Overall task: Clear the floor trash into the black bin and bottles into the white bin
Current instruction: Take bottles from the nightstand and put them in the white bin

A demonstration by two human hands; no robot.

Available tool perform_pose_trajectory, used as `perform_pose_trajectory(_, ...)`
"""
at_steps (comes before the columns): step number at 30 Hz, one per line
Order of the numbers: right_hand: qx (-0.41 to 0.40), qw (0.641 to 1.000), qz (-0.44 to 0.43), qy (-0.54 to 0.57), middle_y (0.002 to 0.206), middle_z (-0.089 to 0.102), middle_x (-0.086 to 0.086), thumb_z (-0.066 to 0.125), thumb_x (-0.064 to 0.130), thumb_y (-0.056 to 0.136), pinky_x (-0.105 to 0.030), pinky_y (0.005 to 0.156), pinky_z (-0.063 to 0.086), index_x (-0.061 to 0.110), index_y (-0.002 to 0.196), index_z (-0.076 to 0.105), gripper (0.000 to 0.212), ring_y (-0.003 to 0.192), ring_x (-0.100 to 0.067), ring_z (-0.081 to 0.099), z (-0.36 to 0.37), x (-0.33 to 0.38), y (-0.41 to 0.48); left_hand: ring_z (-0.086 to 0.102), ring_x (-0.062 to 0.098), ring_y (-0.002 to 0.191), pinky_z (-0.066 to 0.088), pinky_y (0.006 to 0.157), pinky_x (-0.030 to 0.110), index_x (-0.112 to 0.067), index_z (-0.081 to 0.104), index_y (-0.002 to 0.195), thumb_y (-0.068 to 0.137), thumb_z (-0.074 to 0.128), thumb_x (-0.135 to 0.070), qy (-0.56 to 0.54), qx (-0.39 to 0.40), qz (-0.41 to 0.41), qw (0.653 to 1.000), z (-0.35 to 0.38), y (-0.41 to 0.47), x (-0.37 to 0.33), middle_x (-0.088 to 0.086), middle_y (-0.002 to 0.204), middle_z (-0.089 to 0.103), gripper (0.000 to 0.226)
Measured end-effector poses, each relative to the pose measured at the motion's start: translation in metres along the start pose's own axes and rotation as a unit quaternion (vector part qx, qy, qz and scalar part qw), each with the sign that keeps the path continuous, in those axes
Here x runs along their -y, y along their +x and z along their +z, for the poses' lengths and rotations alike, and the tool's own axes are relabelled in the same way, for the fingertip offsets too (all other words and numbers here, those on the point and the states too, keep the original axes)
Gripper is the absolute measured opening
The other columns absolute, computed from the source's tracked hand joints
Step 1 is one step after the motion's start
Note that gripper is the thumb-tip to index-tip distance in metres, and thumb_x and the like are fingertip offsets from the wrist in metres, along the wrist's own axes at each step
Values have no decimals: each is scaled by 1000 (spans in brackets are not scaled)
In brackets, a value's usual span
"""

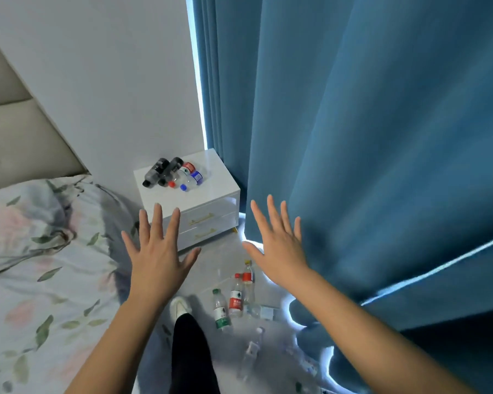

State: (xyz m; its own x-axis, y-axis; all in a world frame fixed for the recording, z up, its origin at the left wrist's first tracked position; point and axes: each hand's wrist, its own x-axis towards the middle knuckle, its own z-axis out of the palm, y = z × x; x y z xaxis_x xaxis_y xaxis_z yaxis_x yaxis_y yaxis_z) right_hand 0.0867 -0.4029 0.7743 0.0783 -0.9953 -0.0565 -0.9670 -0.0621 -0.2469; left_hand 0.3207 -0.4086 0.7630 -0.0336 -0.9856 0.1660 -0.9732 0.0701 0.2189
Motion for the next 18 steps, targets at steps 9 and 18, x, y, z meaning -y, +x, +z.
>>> perform_pose_trajectory(9,73,996,39,18,161,-20,-1,38,56,96,-56,118,4,36,151,-15,78,148,-33,-15,52,83,273,1,35,147,8,110,65,-25,23,151,85,55,-58,40,111,32,992,66,259,120,10,160,8,81)
perform_pose_trajectory(18,226,966,121,45,162,-5,-4,49,44,96,-54,110,34,34,153,3,73,146,-40,8,183,110,498,7,29,147,15,115,55,-32,10,150,89,55,-51,74,310,60,946,207,450,204,7,159,6,78)
